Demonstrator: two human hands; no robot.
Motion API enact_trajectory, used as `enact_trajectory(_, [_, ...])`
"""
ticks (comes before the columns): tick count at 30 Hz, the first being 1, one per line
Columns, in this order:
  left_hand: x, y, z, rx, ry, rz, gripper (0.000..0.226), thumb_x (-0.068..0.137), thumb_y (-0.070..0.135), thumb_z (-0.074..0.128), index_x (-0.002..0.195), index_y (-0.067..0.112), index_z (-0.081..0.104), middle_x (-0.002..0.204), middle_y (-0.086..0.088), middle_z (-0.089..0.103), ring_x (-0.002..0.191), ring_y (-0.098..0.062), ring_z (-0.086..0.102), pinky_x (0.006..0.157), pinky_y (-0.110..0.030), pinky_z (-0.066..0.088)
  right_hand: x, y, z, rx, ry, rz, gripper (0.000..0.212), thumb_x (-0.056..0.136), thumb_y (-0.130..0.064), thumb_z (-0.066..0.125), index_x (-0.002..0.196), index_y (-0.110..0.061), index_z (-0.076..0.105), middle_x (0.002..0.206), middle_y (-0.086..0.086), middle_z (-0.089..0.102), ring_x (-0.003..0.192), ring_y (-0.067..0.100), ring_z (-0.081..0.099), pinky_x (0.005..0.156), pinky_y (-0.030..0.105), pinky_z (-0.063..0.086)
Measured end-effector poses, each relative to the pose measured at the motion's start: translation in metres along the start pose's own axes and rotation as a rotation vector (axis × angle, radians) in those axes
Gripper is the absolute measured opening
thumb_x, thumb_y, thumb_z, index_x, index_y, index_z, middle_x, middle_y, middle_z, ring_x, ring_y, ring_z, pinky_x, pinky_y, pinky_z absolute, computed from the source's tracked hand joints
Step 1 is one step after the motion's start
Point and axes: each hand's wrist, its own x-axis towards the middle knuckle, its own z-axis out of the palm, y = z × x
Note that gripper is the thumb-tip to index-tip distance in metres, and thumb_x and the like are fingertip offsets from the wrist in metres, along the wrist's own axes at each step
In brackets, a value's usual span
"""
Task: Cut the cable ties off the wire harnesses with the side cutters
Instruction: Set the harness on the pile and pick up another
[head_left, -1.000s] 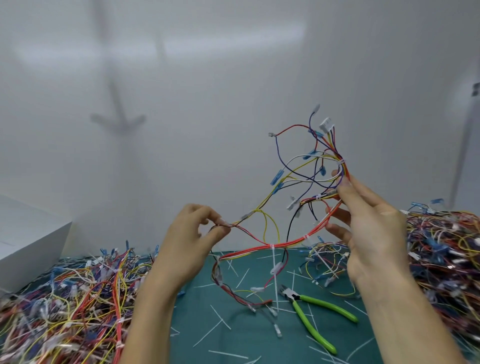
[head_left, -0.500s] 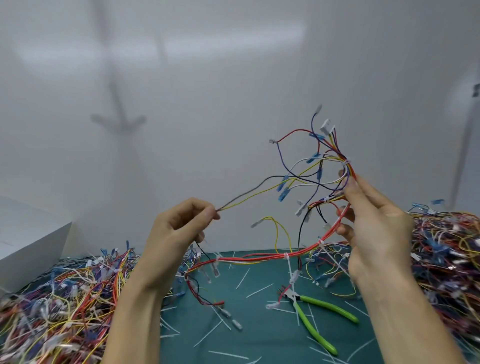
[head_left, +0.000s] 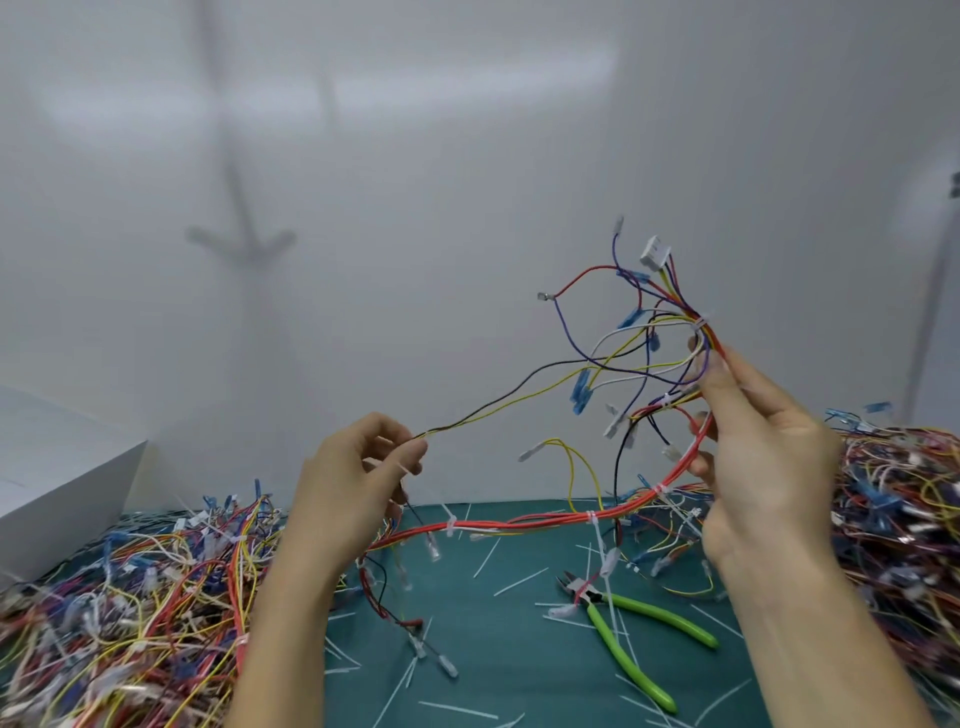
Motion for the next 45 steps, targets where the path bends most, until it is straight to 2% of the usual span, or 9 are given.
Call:
enact_trajectory(5, [-0.001,0.002,0.004,0.252,0.137,0.120,0.018,0.090,0.039,0.064,0.077,0.028,0.059,0.061,0.011,0.065,0.051,-0.004,0.051,0.053,-0.028,0.040,-0.002,-0.002,0.001,-0.012,0.007,-0.032,0.014,0.091,-0.022,0.070,0.101,-0.028,0.076,0.086,-0.014,0.074,0.077,0.001,0.062,0.092,0.040,0.052])
enact_trajectory(12, [-0.003,0.006,0.002,0.229,0.067,0.092,0.018,0.088,0.012,0.068,0.080,0.028,0.067,0.070,0.012,0.070,0.055,-0.005,0.066,0.070,-0.040,0.058,0.001,-0.005,-0.003,-0.013,0.023,-0.057,0.011,0.091,-0.024,0.070,0.096,-0.033,0.075,0.081,-0.017,0.072,0.073,-0.002,0.061,0.081,0.030,0.052])
enact_trajectory(17, [-0.002,0.004,0.009,0.131,0.127,-0.062,0.016,0.101,0.013,0.046,0.086,0.019,0.050,0.071,-0.003,0.070,0.045,-0.021,0.067,0.060,-0.051,0.058,0.000,-0.005,-0.002,-0.001,-0.018,-0.062,0.012,0.091,-0.022,0.069,0.095,-0.033,0.074,0.073,-0.020,0.072,0.062,-0.003,0.055,0.073,0.029,0.052])
enact_trajectory(21, [0.000,0.002,0.004,0.247,0.116,0.000,0.025,0.094,-0.001,0.052,0.085,0.022,0.056,0.081,0.006,0.072,0.070,-0.017,0.072,0.077,-0.042,0.057,0.000,-0.005,-0.001,0.003,-0.044,-0.060,0.013,0.090,-0.023,0.069,0.087,-0.035,0.074,0.084,-0.023,0.075,0.064,-0.008,0.059,0.067,0.018,0.048])
enact_trajectory(26, [-0.003,0.001,-0.009,0.437,-0.348,-0.075,0.033,0.081,-0.005,0.056,0.078,0.026,0.065,0.084,0.007,0.073,0.084,-0.014,0.069,0.076,-0.026,0.053,0.001,-0.004,-0.002,-0.006,-0.045,-0.024,0.011,0.090,-0.023,0.070,0.094,-0.032,0.076,0.083,-0.020,0.075,0.076,-0.002,0.062,0.077,0.028,0.053])
enact_trajectory(29, [-0.009,0.004,-0.007,0.343,-0.639,-0.160,0.027,0.081,0.001,0.059,0.091,0.024,0.070,0.096,0.005,0.074,0.094,-0.015,0.071,0.091,-0.038,0.055,0.002,-0.003,-0.003,-0.007,-0.058,0.031,0.011,0.090,-0.022,0.071,0.097,-0.028,0.077,0.077,-0.016,0.074,0.063,0.001,0.058,0.055,0.021,0.053])
enact_trajectory(34, [-0.012,0.020,0.013,0.114,-0.722,-0.092,0.035,0.089,-0.004,0.053,0.110,0.021,0.066,0.110,0.008,0.072,0.103,-0.005,0.067,0.097,-0.027,0.051,0.003,0.000,-0.004,0.016,-0.058,0.133,0.008,0.090,-0.020,0.071,0.090,-0.025,0.077,0.066,-0.011,0.070,0.060,0.004,0.057,0.042,0.014,0.042])
enact_trajectory(38, [-0.017,0.034,0.021,0.124,-0.633,-0.004,0.011,0.090,0.032,0.065,0.095,0.023,0.067,0.092,0.010,0.073,0.088,-0.004,0.069,0.084,-0.026,0.054,0.004,0.002,-0.004,0.055,-0.059,0.187,0.005,0.090,-0.021,0.071,0.090,-0.022,0.076,0.058,-0.011,0.067,0.052,-0.001,0.058,0.043,0.013,0.043])
enact_trajectory(45, [-0.024,0.052,0.020,-0.058,-0.967,-0.050,0.025,0.088,0.033,0.070,0.106,0.017,0.072,0.101,-0.003,0.076,0.092,-0.017,0.073,0.074,-0.025,0.057,0.005,0.004,-0.003,0.110,-0.068,0.240,0.005,0.089,-0.021,0.072,0.089,-0.020,0.077,0.064,-0.009,0.069,0.059,0.003,0.060,0.046,0.015,0.046])
